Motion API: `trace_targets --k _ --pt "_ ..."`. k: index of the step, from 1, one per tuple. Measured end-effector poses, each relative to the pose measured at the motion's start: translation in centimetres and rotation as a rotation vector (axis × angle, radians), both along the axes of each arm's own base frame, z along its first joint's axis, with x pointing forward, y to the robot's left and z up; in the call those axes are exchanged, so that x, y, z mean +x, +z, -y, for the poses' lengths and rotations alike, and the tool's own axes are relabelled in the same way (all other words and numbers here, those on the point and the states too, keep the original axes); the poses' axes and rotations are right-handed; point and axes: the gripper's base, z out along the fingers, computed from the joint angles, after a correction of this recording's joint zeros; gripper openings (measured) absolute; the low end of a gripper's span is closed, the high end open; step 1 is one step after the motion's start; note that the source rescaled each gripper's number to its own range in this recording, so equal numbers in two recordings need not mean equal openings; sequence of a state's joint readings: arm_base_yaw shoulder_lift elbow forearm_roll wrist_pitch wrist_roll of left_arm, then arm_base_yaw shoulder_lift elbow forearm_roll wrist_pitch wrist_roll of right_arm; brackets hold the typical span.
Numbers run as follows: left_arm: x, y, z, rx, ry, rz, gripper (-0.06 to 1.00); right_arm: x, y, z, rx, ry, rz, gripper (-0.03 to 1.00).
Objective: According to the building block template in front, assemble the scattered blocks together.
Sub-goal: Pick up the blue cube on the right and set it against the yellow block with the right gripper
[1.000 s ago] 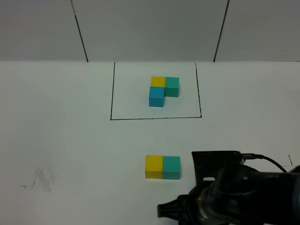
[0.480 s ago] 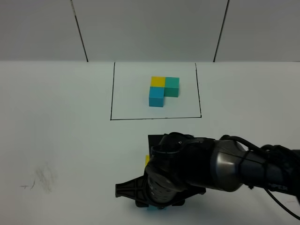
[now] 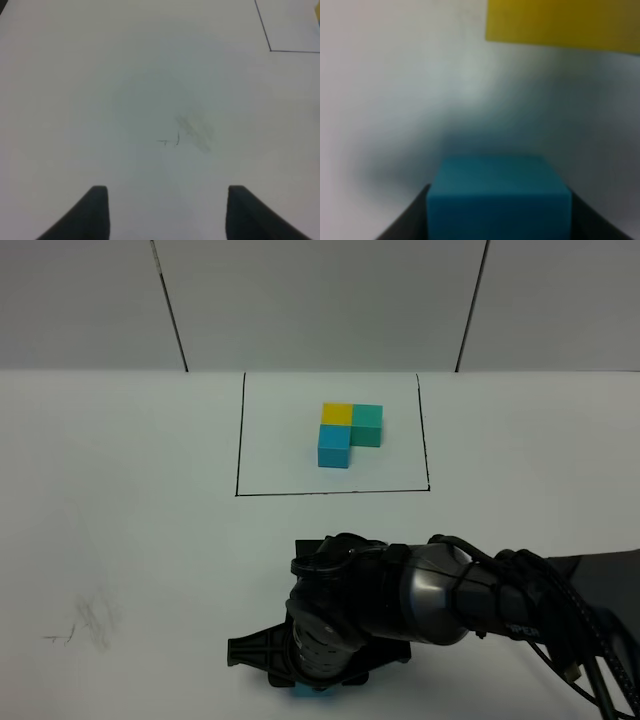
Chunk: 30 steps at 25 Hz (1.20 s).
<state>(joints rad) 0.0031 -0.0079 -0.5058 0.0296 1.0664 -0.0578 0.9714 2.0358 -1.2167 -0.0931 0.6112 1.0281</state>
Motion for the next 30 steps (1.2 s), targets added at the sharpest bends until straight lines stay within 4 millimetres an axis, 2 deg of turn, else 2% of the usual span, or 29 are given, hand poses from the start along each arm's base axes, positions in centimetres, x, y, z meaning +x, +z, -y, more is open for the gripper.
trace_targets --k 6,16,30 --pt "0.0 0.0 0.0 0.000 0.000 0.000 0.15 0.7 -0.4 -0.9 0.004 -0.047 0.000 0.22" --pt "0.0 0.0 0.0 0.000 0.000 0.000 0.15 2.0 -0.4 -1.8 -0.133 -0.130 -0.024 0.22" --pt "0.0 0.0 -0.4 0.043 0.029 0.000 0.15 2.6 -0.4 -1.5 -0.185 -0.176 0.020 0.22"
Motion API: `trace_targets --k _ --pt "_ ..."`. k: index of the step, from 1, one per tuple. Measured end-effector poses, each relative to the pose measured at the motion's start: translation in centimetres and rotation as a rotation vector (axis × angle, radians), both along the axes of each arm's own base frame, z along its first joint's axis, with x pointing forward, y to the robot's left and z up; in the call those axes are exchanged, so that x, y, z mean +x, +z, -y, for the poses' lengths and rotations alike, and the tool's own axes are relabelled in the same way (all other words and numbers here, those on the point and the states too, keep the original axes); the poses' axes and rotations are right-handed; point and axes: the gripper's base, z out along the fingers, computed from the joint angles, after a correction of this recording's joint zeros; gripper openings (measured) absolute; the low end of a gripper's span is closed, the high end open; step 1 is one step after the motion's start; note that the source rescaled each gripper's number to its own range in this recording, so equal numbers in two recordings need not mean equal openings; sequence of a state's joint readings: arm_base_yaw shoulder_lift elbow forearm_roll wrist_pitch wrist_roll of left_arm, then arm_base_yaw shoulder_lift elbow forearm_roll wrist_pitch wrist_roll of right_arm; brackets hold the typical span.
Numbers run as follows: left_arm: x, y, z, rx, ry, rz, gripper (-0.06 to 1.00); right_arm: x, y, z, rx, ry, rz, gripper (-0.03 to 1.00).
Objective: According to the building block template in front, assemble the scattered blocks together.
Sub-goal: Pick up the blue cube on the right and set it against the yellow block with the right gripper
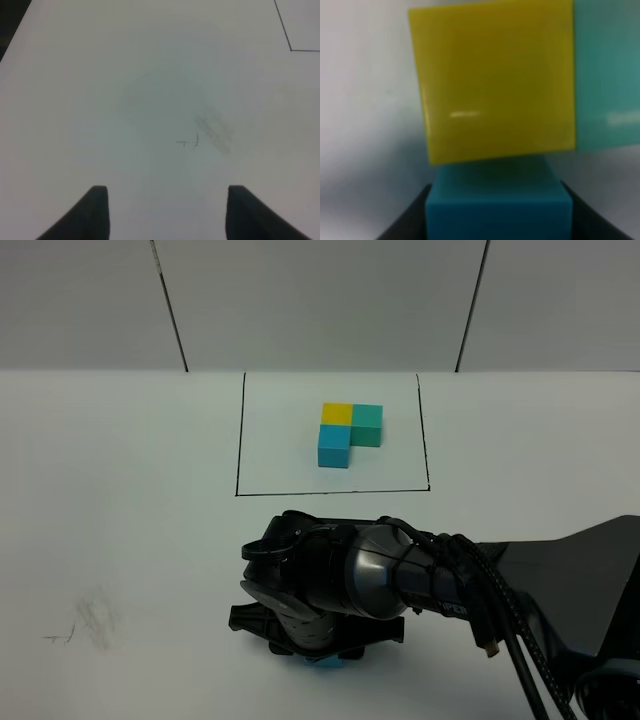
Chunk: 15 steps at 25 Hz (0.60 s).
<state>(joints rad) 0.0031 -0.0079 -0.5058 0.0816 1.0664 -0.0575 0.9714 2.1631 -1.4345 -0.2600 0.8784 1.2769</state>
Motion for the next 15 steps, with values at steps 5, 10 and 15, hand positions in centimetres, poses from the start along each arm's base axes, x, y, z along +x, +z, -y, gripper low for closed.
trace_targets --k 5,10,15 --pt "0.00 0.00 -0.01 0.001 0.001 0.000 0.15 0.16 0.04 0.08 -0.009 0.001 0.018 0.22" --pt "0.00 0.00 -0.01 0.001 0.001 0.000 0.15 0.46 0.05 0.19 -0.003 -0.005 0.026 0.22" --pt "0.00 0.00 -0.01 0.001 0.001 0.000 0.15 0.71 0.07 0.12 0.014 -0.001 0.041 0.22"
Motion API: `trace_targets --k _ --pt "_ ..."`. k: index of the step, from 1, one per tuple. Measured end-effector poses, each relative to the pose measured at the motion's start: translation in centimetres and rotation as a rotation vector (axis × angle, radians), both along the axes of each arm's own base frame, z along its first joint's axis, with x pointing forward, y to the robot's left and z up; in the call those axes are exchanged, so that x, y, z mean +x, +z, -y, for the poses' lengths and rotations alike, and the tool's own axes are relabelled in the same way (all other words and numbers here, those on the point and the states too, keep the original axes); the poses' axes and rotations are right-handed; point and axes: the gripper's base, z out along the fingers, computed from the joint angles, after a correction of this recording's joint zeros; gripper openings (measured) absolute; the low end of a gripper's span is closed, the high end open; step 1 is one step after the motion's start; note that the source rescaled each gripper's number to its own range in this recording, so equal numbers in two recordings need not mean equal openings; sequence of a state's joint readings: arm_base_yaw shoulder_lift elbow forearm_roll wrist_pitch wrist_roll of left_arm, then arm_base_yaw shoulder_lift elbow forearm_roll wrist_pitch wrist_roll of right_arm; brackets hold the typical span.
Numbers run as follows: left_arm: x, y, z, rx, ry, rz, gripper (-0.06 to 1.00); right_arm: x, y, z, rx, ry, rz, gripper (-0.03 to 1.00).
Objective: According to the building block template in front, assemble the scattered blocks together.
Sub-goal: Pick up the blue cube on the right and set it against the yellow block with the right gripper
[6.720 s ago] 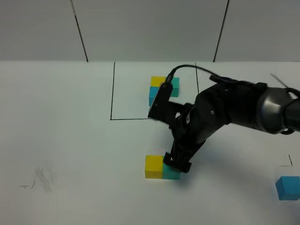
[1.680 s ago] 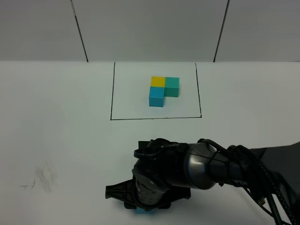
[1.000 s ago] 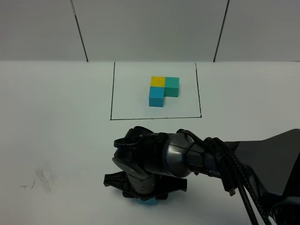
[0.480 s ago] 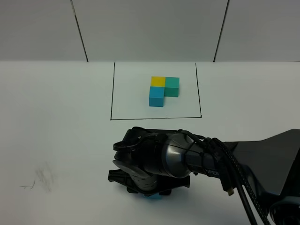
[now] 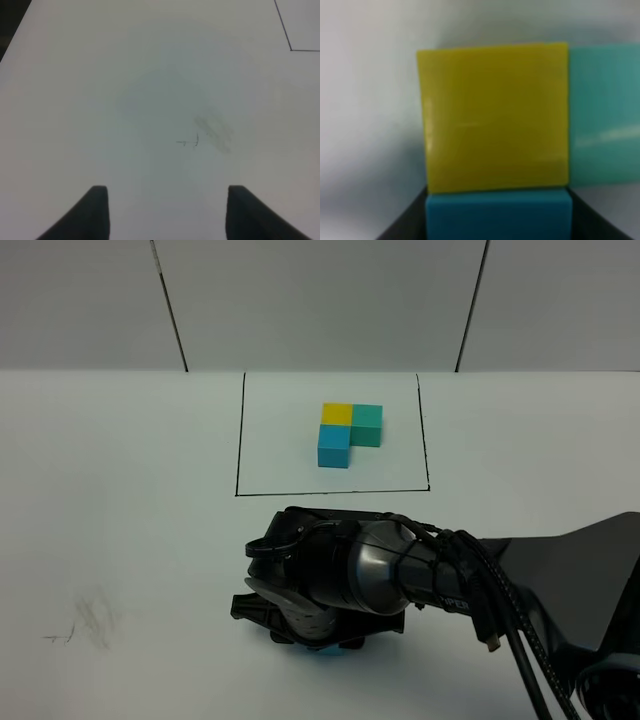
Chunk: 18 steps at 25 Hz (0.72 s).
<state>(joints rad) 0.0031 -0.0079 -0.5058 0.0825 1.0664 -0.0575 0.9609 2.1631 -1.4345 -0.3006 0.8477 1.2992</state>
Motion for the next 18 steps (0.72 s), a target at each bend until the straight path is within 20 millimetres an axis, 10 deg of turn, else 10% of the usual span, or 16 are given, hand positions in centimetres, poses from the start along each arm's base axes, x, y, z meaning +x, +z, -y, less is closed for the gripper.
trace_targets --k 18 --pt "0.00 0.00 0.00 0.000 0.000 0.000 0.15 0.15 0.03 -0.39 0.042 0.006 0.017 0.22"
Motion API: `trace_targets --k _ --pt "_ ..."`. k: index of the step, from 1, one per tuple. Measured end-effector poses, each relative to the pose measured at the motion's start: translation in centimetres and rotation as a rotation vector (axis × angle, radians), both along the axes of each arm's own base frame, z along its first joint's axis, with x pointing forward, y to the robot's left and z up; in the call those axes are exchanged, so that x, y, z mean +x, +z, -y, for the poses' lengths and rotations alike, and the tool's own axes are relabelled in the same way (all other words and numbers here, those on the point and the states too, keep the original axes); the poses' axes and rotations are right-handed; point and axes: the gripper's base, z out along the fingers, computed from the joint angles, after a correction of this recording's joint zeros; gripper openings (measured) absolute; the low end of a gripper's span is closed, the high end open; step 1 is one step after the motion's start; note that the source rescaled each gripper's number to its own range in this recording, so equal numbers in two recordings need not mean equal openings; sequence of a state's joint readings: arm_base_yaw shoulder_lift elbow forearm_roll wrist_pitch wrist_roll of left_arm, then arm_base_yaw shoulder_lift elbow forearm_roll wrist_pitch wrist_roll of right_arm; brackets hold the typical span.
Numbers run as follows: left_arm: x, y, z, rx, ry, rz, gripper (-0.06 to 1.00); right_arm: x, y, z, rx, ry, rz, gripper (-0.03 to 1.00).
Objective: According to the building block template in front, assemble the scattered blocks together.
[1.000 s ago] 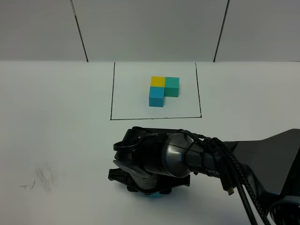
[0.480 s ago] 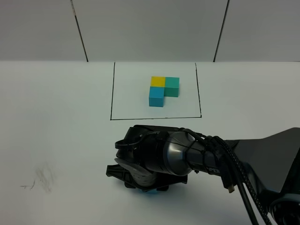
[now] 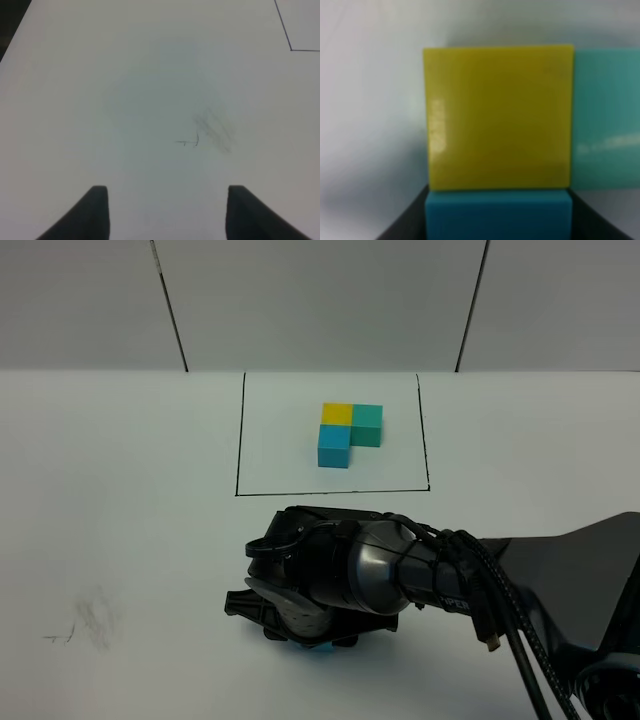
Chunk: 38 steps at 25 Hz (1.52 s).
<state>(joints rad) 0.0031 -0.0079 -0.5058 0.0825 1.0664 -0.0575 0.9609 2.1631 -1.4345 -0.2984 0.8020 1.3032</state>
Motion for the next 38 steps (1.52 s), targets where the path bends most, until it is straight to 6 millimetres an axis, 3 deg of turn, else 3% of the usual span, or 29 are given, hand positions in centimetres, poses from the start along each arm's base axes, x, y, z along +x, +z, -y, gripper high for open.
trace_targets --k 12,22,26,32,38 --pt "0.0 0.0 0.0 0.000 0.000 -0.001 0.15 -0.1 0.0 -0.1 0.005 0.026 -0.011 0.24" --pt "0.0 0.0 0.0 -0.001 0.000 -0.001 0.15 -0.1 0.4 -0.1 -0.015 0.123 -0.002 0.78" --pt "0.0 0.0 0.0 -0.001 0.000 -0.001 0.15 -0.4 2.9 0.5 -0.031 0.135 -0.003 0.87" --pt "0.0 0.0 0.0 -0.001 0.000 -0.001 0.15 -1.8 8.5 3.2 -0.154 0.155 -0.044 0.86" --pt "0.0 0.0 0.0 -0.001 0.000 -0.001 0.15 -2.5 15.6 7.5 -0.275 0.288 0.183 0.81"
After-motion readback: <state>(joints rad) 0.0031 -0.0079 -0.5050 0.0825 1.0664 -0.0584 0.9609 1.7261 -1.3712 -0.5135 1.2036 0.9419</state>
